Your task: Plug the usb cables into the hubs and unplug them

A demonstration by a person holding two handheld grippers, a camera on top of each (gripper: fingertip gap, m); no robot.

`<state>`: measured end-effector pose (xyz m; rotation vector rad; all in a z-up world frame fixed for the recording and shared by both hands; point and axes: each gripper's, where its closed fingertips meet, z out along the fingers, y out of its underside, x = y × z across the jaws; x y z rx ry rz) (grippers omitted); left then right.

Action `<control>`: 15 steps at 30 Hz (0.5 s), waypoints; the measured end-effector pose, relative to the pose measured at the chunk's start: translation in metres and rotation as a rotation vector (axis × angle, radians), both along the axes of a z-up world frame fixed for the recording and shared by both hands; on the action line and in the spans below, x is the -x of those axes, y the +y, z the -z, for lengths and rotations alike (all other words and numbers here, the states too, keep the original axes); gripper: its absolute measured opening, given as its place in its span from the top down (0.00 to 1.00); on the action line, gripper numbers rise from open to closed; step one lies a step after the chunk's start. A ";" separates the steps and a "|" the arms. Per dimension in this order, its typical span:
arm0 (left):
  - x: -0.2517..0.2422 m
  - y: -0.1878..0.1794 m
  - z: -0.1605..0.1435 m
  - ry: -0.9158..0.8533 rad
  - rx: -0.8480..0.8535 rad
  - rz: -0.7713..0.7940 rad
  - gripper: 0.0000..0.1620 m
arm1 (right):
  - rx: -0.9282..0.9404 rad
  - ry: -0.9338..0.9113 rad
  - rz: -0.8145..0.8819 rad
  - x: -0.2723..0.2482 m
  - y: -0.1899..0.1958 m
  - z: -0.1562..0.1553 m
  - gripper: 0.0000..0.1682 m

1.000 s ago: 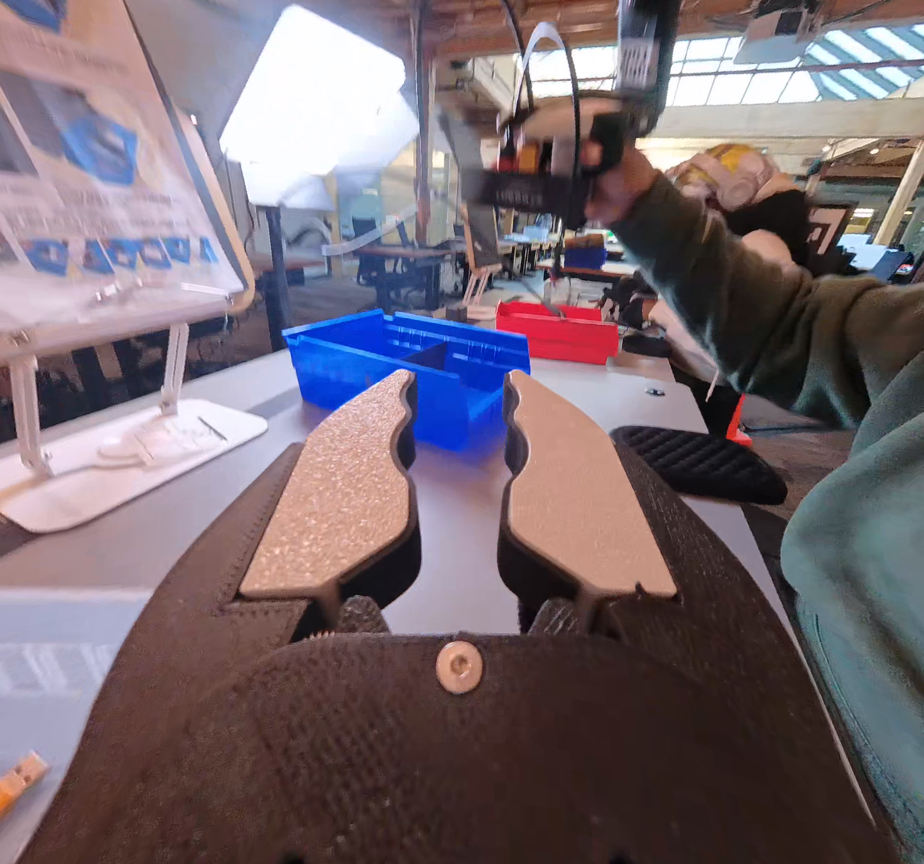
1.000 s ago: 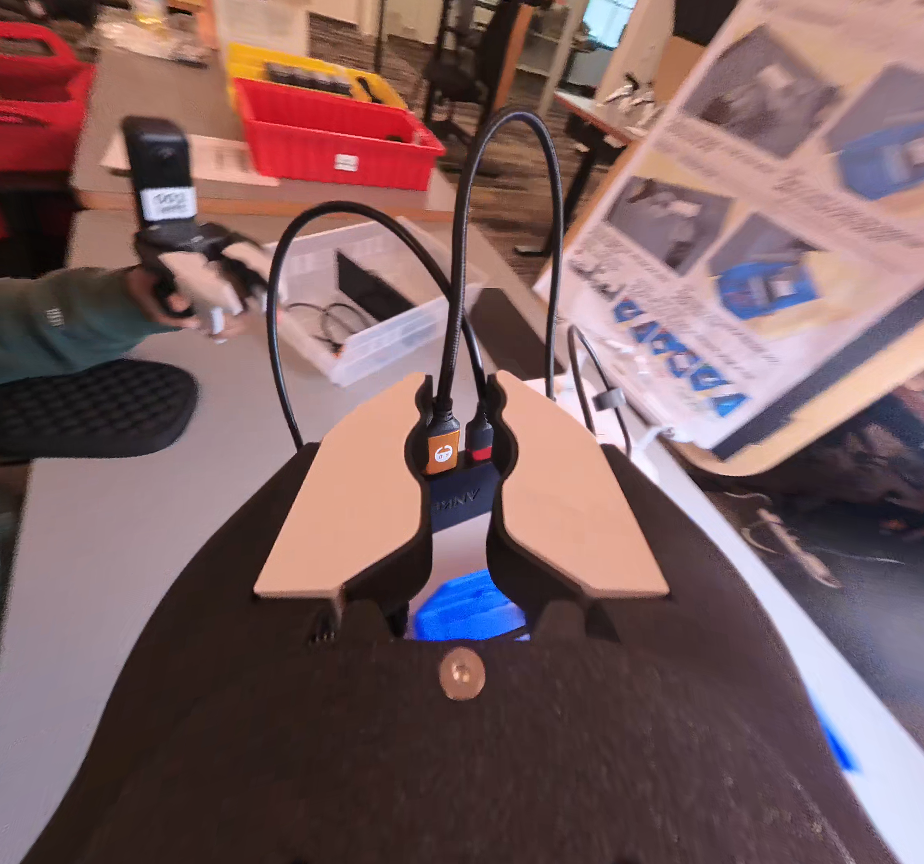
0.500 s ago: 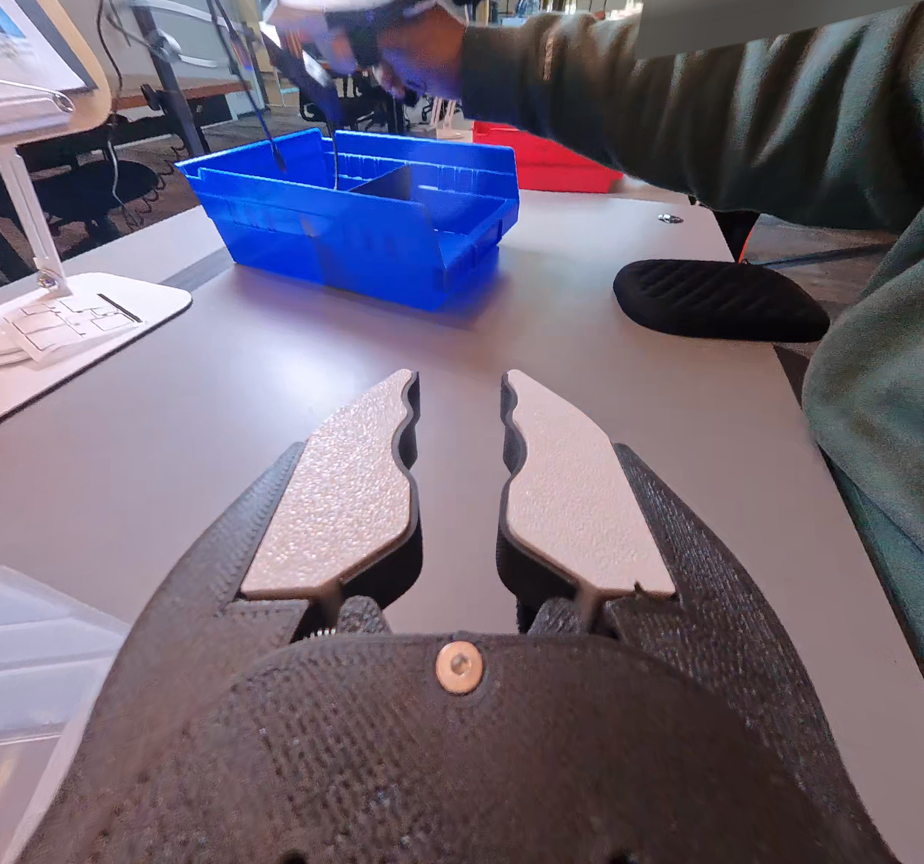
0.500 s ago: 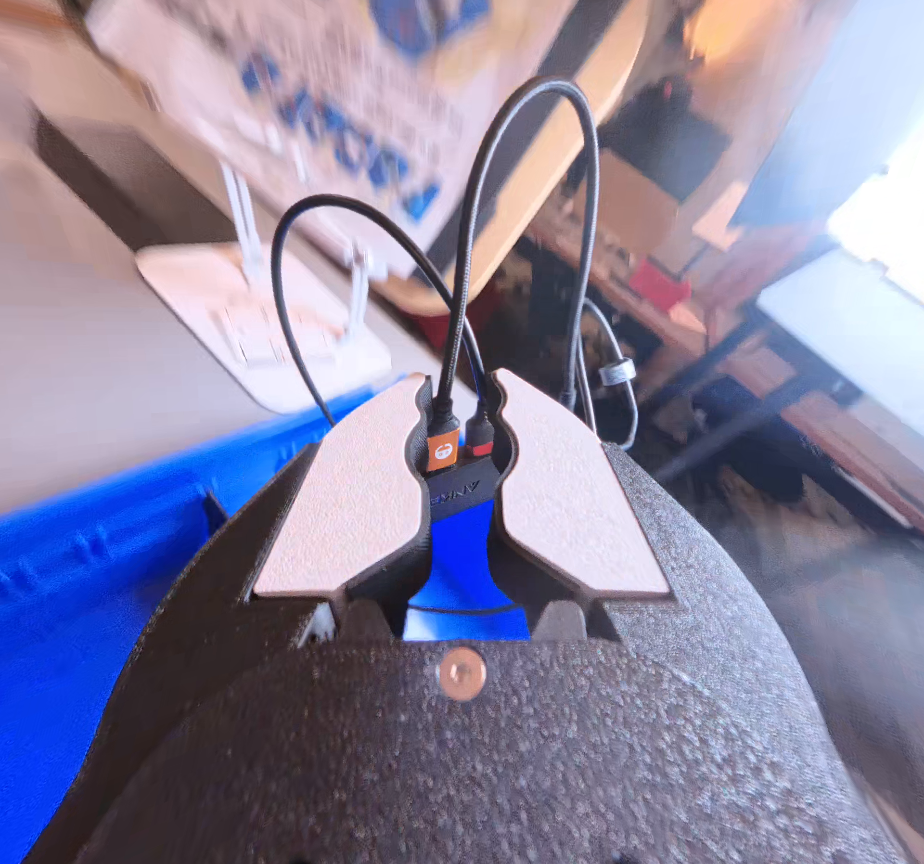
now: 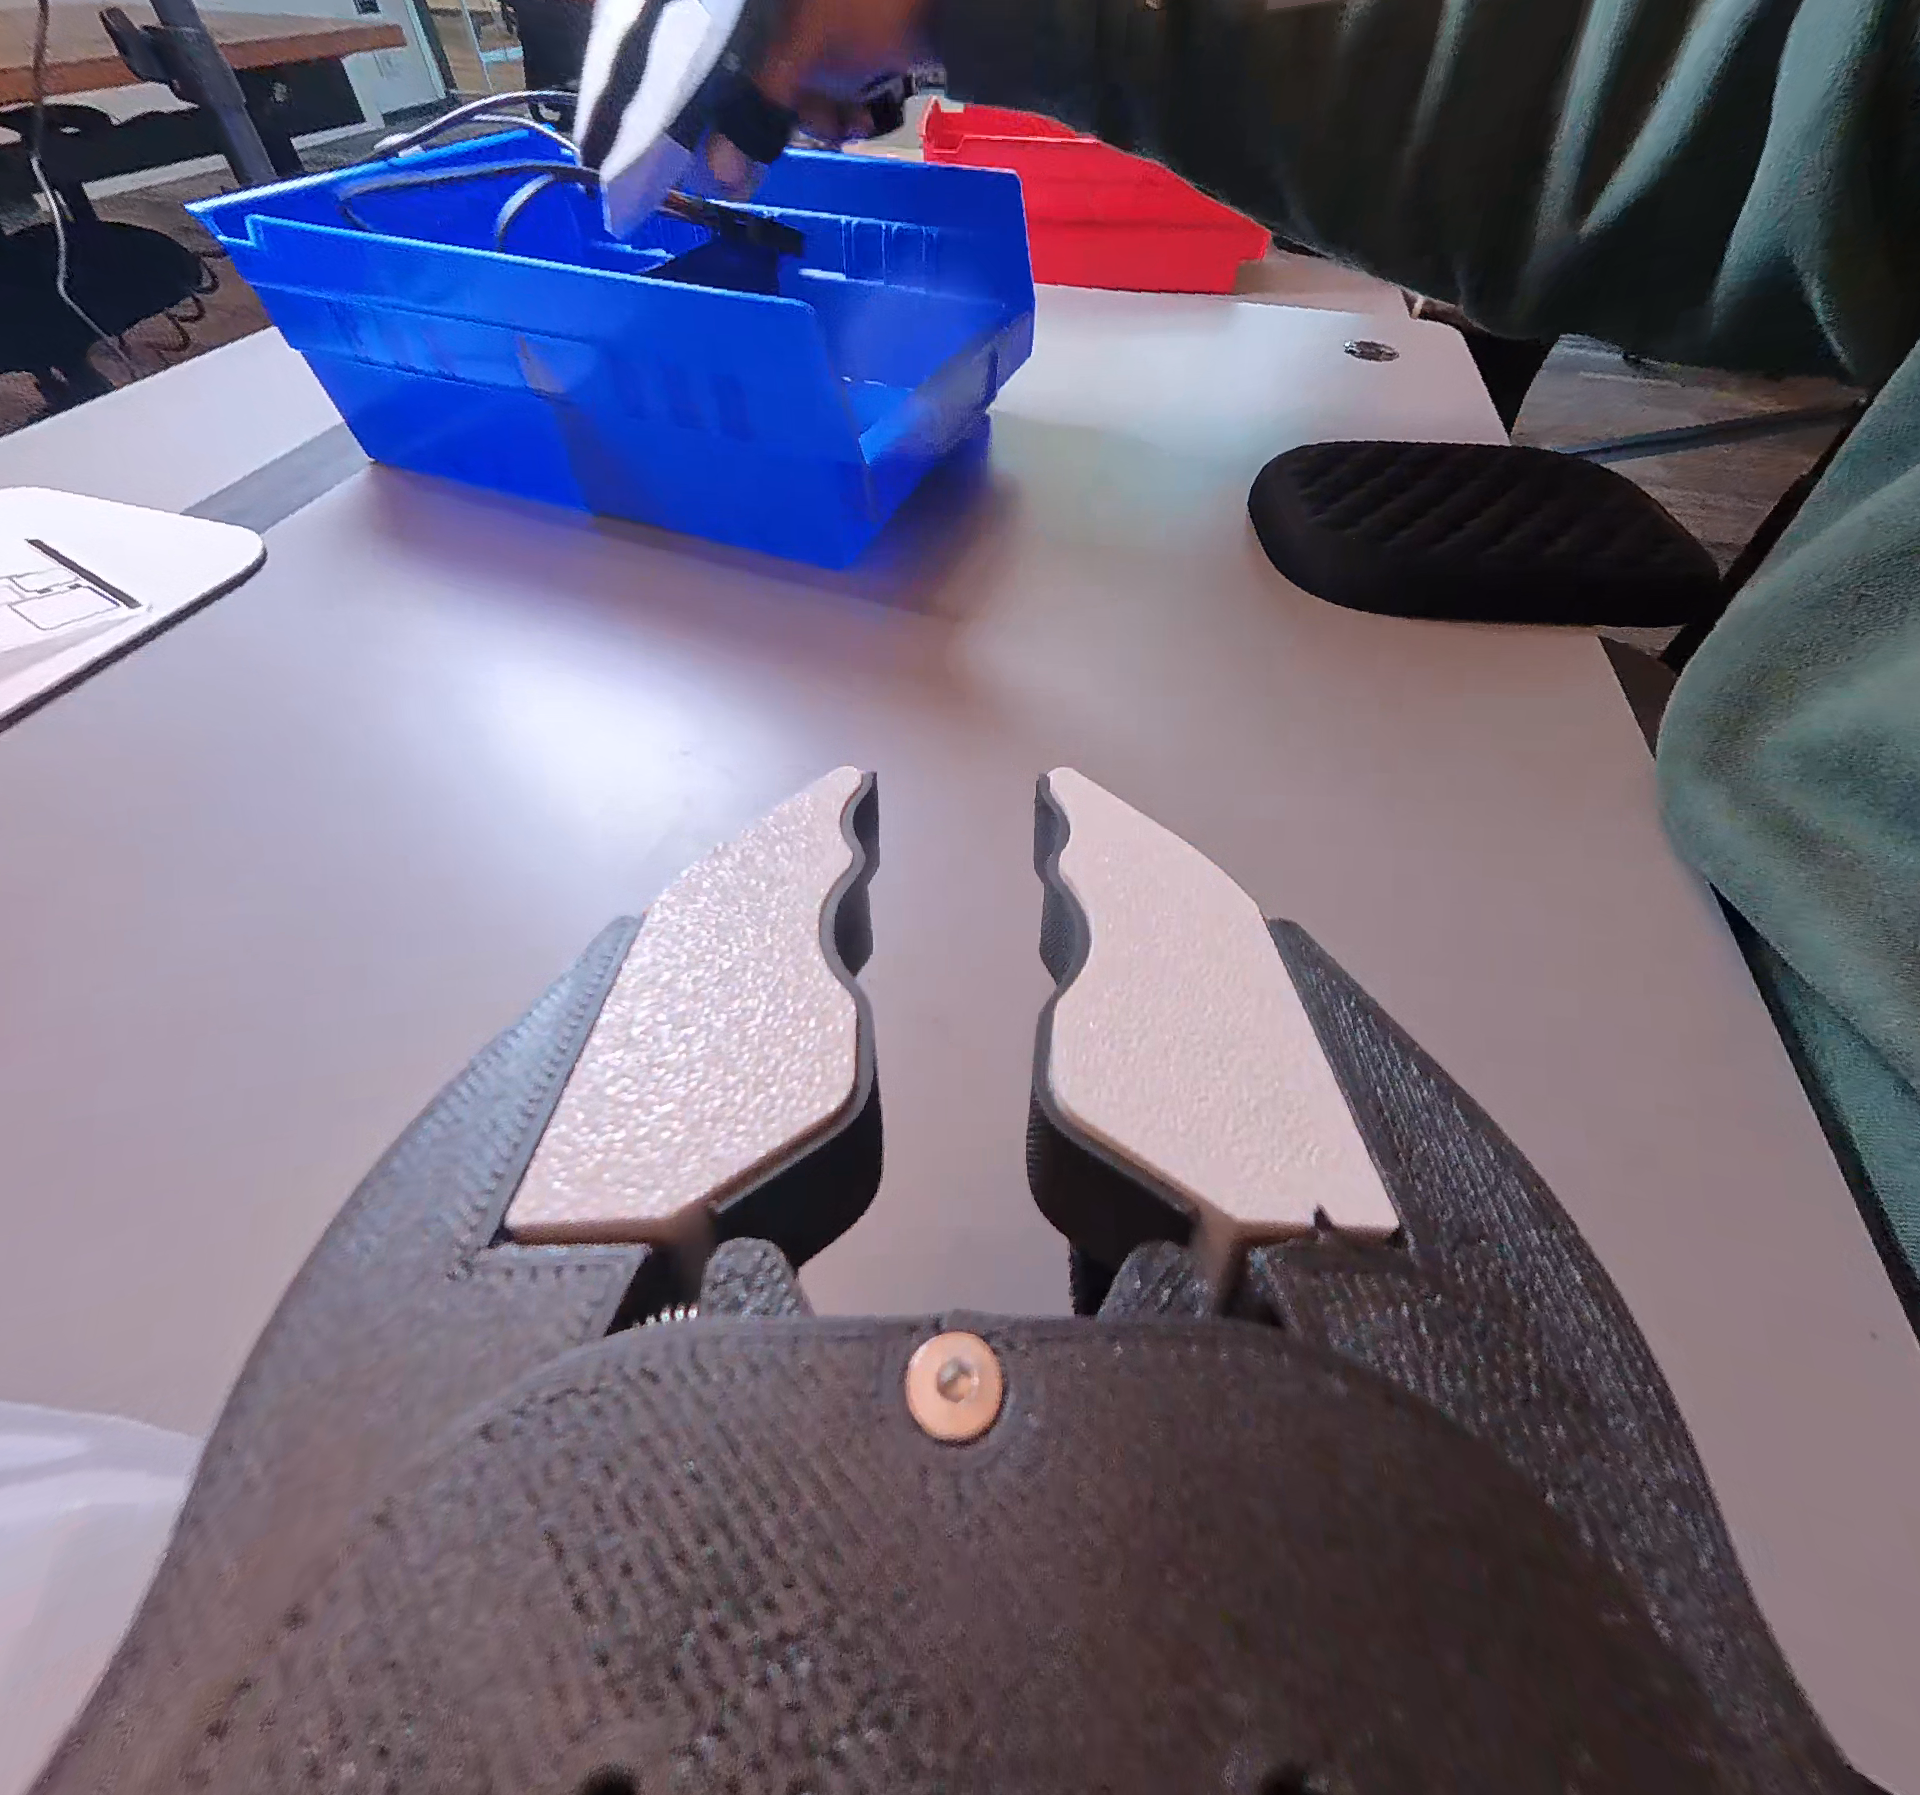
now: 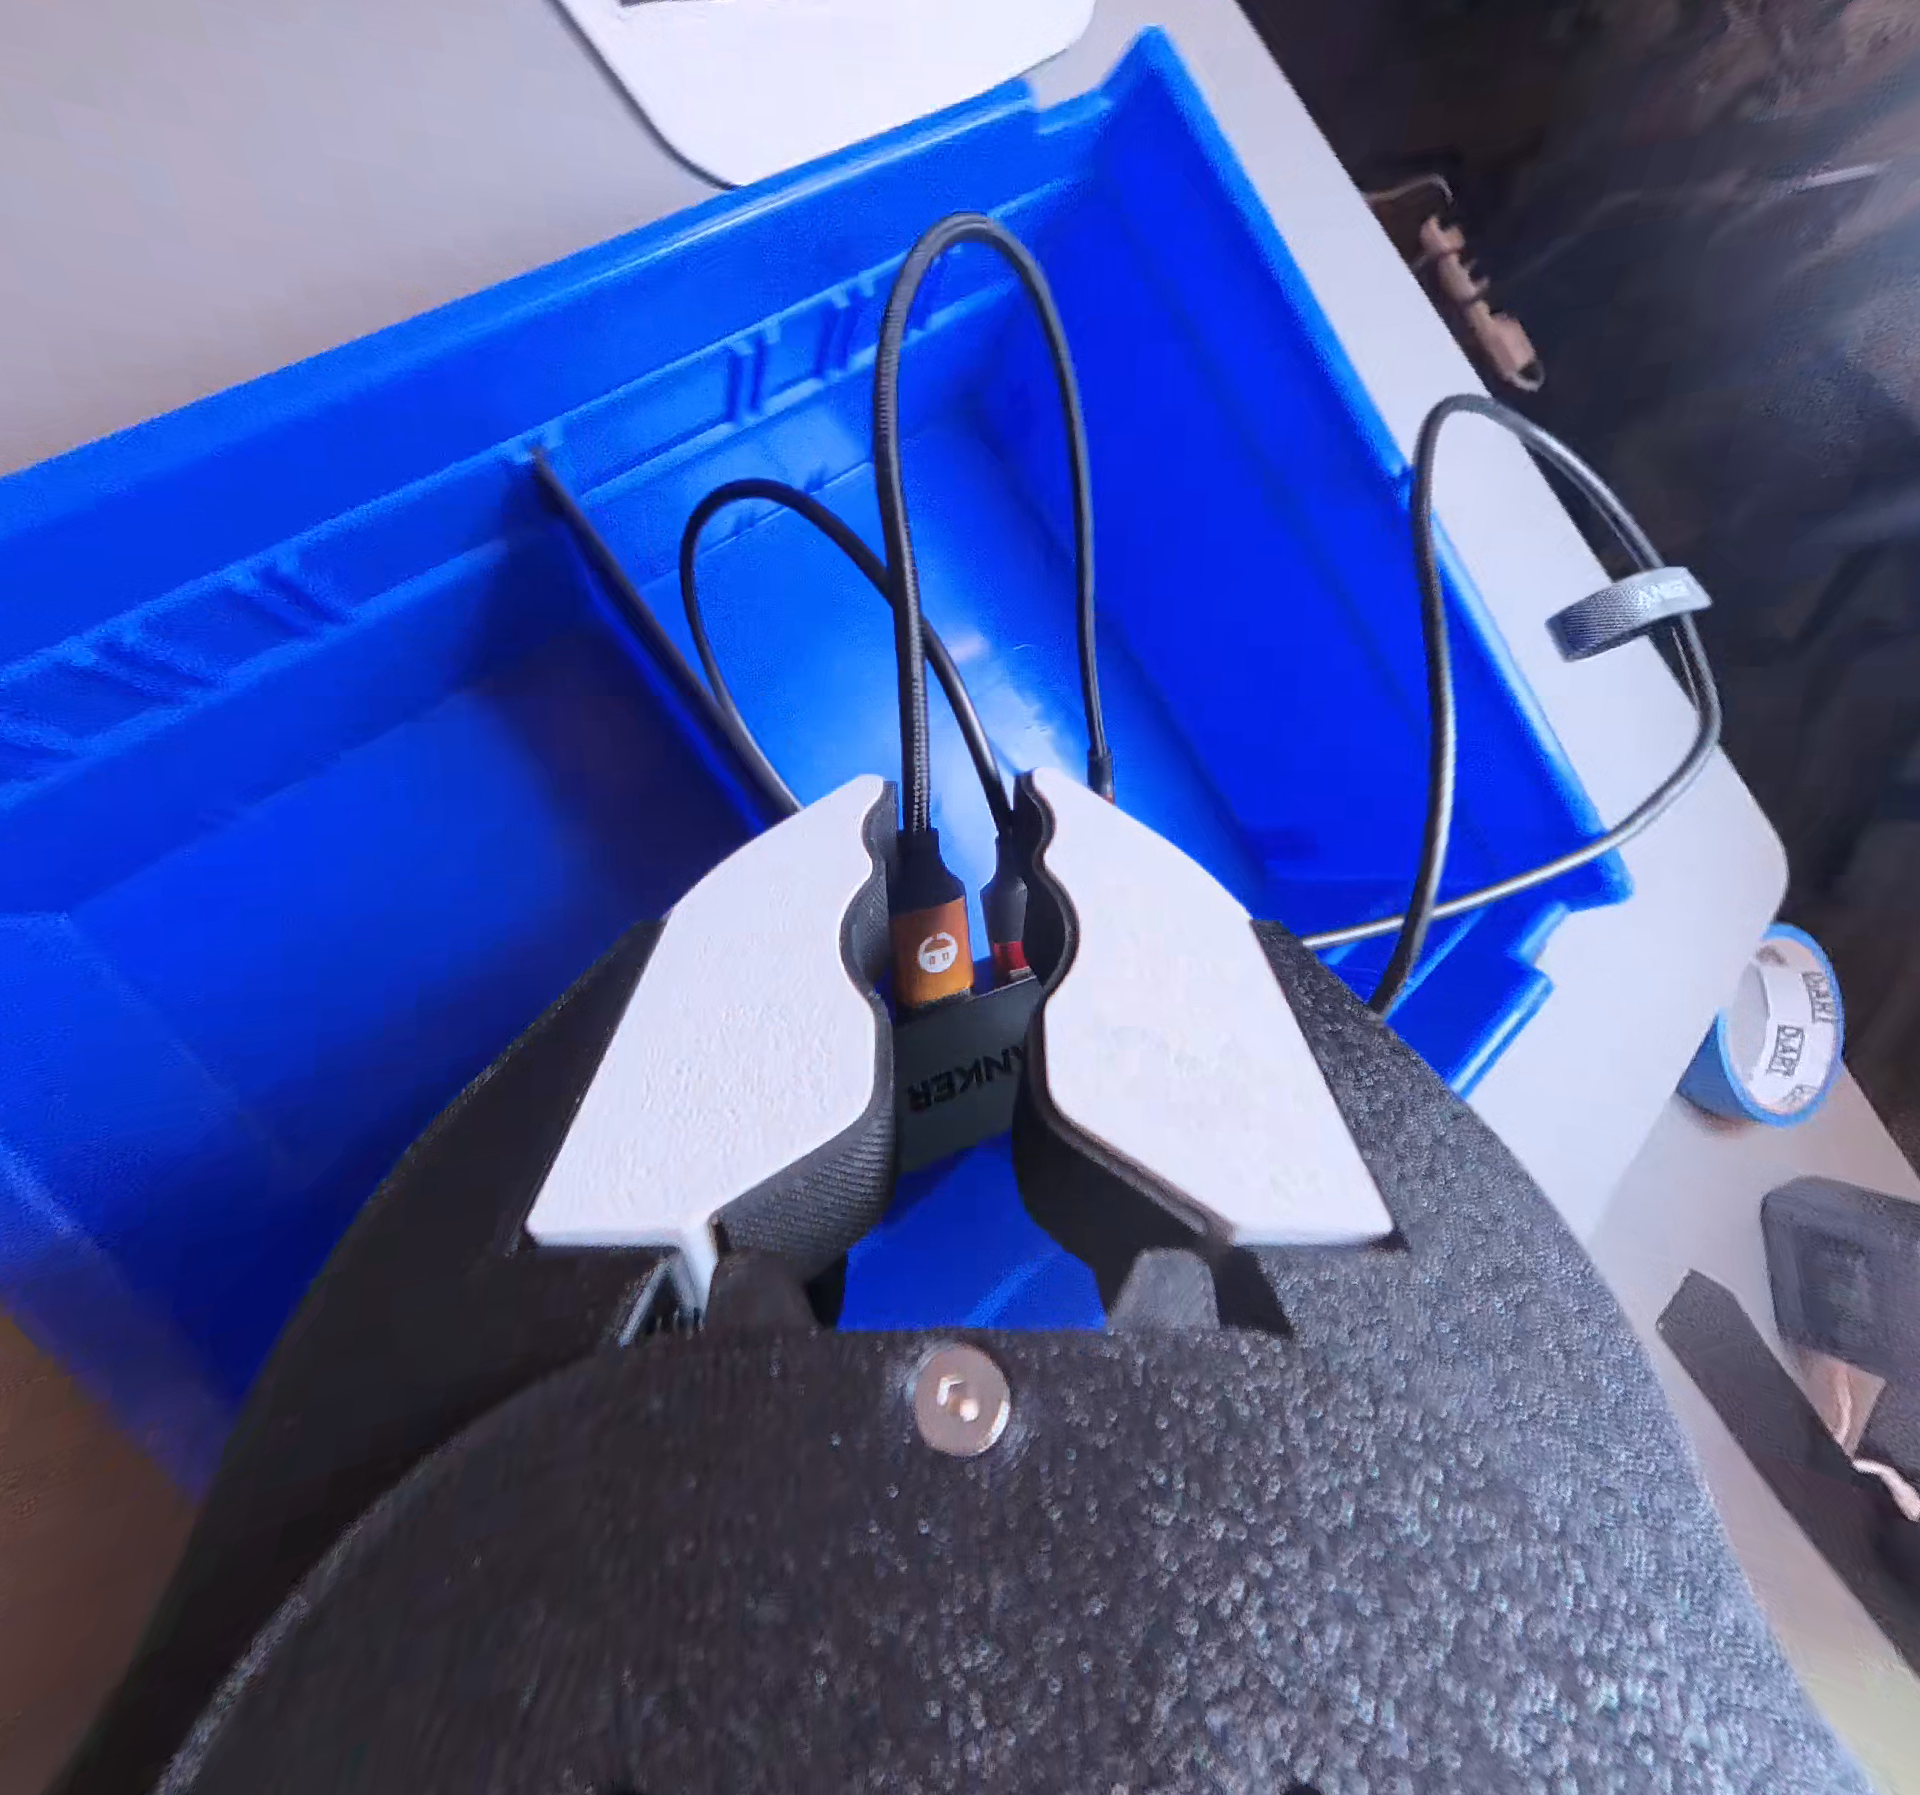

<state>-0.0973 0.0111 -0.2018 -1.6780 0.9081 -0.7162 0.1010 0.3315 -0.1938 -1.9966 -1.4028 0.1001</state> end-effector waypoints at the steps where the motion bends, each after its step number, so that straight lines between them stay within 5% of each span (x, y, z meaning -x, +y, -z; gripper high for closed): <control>1: -0.001 -0.001 0.002 0.009 0.003 0.000 0.83 | 0.027 -0.003 0.026 0.000 0.008 0.001 0.87; 7: 0.003 0.000 0.018 0.053 0.031 -0.011 0.83 | 0.037 -0.114 0.001 0.017 0.038 0.014 0.82; 11: 0.004 0.001 0.025 0.053 0.062 -0.002 0.83 | -0.018 0.130 -0.076 0.054 0.032 -0.030 0.73; 15: 0.001 0.000 0.031 0.062 0.087 0.015 0.83 | 0.020 0.223 0.130 0.021 0.059 -0.065 0.71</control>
